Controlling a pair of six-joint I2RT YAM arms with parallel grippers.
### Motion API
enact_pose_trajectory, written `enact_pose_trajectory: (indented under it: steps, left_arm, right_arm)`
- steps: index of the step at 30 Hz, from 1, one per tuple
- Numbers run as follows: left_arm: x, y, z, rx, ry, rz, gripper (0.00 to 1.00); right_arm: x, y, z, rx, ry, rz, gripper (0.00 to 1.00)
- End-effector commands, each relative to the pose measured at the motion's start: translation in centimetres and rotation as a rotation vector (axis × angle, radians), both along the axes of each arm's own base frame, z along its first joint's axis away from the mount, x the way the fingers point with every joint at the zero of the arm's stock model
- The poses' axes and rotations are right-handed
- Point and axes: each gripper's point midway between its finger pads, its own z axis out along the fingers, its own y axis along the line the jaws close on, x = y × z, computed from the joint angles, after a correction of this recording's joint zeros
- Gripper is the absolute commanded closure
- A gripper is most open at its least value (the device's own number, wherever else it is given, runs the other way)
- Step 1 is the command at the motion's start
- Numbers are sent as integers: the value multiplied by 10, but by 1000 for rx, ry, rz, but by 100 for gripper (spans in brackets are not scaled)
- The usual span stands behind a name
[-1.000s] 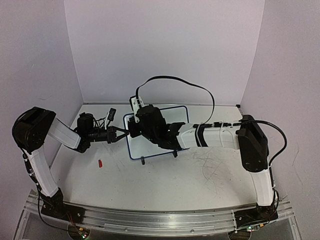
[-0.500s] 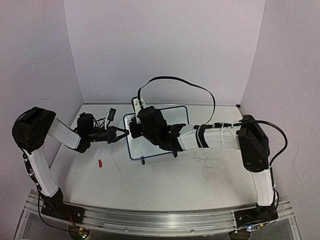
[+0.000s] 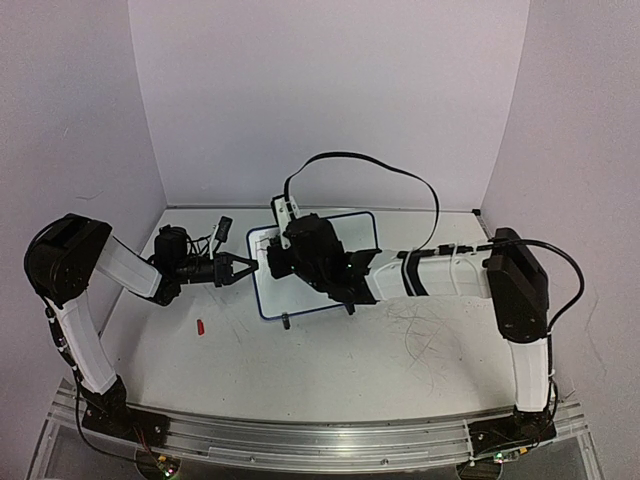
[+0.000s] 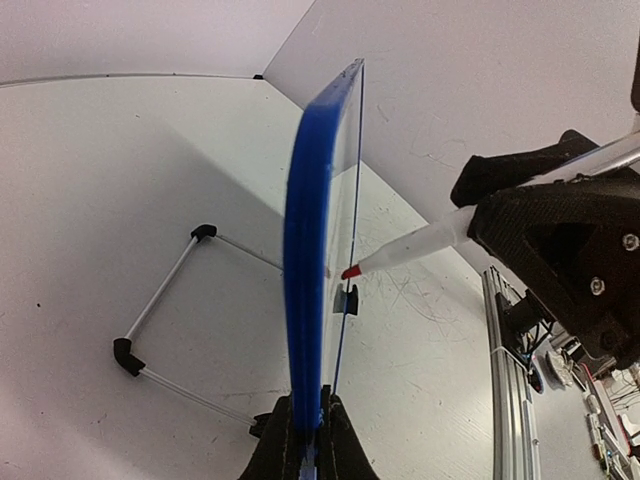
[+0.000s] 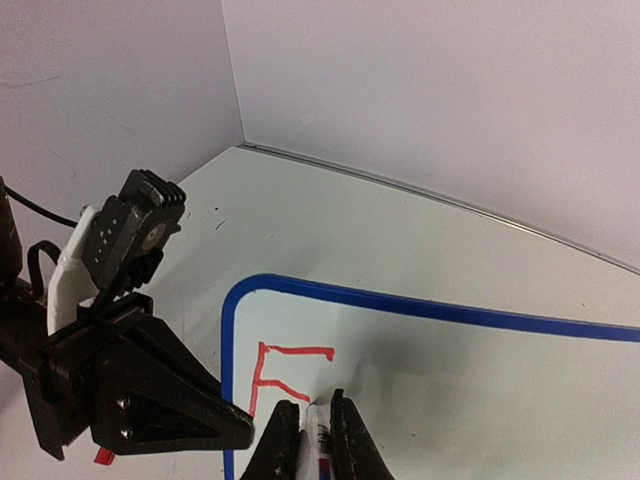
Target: Write a sentence on the whiteboard
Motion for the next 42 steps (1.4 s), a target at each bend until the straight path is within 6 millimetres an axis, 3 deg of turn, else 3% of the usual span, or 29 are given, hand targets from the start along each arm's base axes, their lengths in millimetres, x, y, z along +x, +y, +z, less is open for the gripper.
enact_pose_trajectory:
  steps: [1,6,10,21,42]
  left_arm:
    - [3,0,8,7,-52,8,100]
    - [3,-1,9,6,-53,7,100]
    - [2,1,10,8,-59,11,100]
    - [2,0,10,8,-59,9,100]
    - [2,0,12,7,-62,7,100]
  right_arm:
    - [-10,-23,68,169,-57,44,100]
    - [0,-30,46,153,-15,59,100]
    - [2,-21,37,151,1,82,100]
    - [5,-8,29,132,15,94,100]
    - [15,-13,19,105,20,29,100]
